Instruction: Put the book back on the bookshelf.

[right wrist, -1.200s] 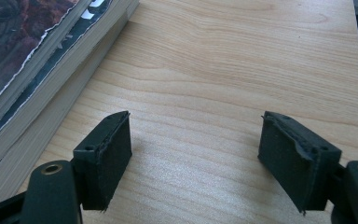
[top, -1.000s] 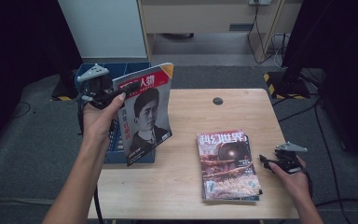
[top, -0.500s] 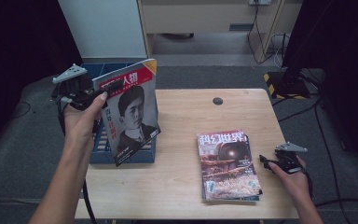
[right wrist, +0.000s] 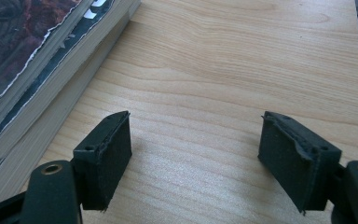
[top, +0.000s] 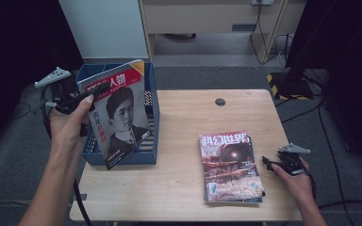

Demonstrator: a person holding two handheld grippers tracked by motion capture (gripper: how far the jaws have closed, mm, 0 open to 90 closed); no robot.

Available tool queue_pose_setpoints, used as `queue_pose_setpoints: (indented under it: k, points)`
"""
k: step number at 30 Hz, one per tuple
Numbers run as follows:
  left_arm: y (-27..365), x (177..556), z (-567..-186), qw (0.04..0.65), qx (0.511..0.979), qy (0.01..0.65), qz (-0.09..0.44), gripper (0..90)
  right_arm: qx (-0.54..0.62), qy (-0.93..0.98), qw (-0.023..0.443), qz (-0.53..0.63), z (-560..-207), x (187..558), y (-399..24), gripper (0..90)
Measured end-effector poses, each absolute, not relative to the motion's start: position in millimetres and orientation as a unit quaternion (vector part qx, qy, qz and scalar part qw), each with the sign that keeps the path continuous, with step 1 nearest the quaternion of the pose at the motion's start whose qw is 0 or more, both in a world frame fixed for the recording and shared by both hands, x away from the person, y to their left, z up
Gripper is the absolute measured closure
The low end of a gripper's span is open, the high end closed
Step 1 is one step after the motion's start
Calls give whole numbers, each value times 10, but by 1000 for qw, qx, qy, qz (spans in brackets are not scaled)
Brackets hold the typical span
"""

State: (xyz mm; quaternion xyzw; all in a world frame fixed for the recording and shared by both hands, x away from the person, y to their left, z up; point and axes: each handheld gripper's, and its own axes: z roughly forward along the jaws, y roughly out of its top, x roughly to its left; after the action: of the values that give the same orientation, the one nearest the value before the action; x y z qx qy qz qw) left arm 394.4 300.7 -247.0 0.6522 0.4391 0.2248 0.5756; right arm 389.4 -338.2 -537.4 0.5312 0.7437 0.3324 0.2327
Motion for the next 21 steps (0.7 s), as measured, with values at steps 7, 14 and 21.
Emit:
queue_pose_setpoints:
  k: [7,14,21]
  points:
    - [3176,3884,-2462,572,648,446,234,865,531,744,233,333,-5374,3893,-3380,253]
    - [3313,3855,-2476,573,638,455,239,865,530,744,233,333,-5375,3893,-3381,252]
    - [3450,3796,-2472,571,632,462,246,865,529,744,234,333,-5375,3894,-3381,252]
